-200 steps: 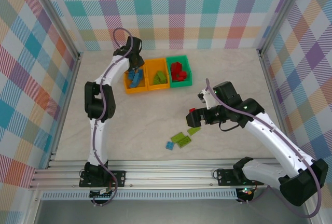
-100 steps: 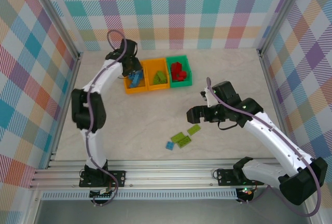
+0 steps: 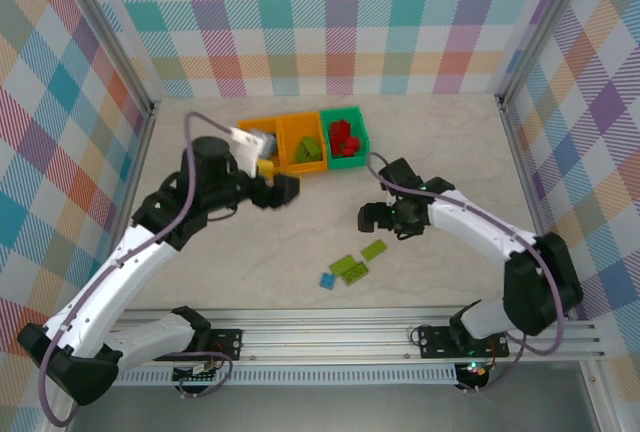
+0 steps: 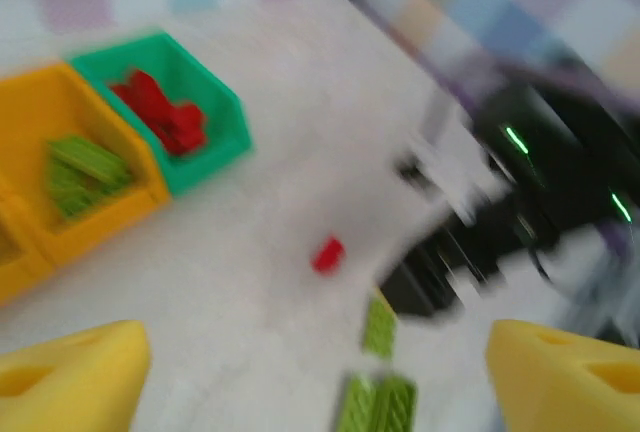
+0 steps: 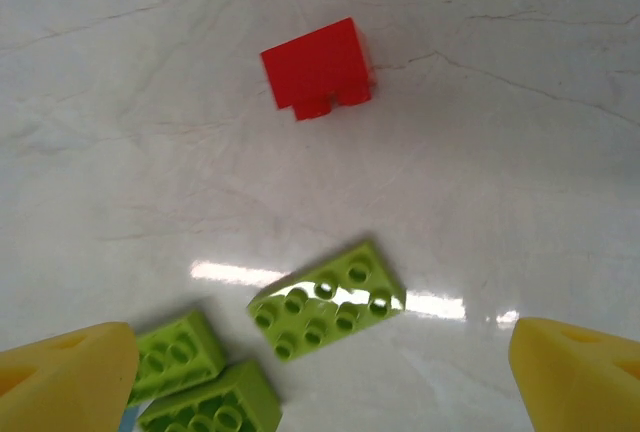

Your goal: Sort the legos into containers by color

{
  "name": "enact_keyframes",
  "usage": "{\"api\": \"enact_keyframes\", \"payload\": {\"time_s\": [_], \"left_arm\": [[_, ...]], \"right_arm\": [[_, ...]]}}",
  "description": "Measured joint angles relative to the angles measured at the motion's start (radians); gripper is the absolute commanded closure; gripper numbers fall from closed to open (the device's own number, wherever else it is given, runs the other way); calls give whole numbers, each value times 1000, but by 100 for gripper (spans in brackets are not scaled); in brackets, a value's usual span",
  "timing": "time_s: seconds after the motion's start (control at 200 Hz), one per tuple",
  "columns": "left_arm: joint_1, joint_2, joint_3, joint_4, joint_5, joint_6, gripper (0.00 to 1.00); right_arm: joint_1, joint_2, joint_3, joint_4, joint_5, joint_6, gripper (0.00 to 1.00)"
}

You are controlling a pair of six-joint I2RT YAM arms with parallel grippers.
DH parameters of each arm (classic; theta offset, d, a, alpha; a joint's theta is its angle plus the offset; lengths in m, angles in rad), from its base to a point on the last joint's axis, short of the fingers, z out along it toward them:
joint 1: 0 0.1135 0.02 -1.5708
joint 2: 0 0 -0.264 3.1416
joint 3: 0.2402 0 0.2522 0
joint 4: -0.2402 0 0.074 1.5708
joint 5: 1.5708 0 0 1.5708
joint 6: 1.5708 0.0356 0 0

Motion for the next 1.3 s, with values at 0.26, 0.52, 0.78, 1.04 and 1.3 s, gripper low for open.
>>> {"api": "enact_keyframes", "payload": {"time_s": [0.26,0.52,0.78,1.04,1.3], "left_arm": [[-117,-134,-252,-192,216,545,0],[-121,-180,-428,-216,293,873,0],[-121,-148,-452,-198,299,966,0],[-120,-177,-523,-34,253,925,0],[-109,-192,-545,47,192,901,0]], "right_arm": [[0,240,66,110,70,-55,14],[0,370,174,158,86,-101,49],[0,388,184,155,98,-122,75],[0,262,258,140,101,-134,73],[-23,399,629,239,178,-191,73]]}}
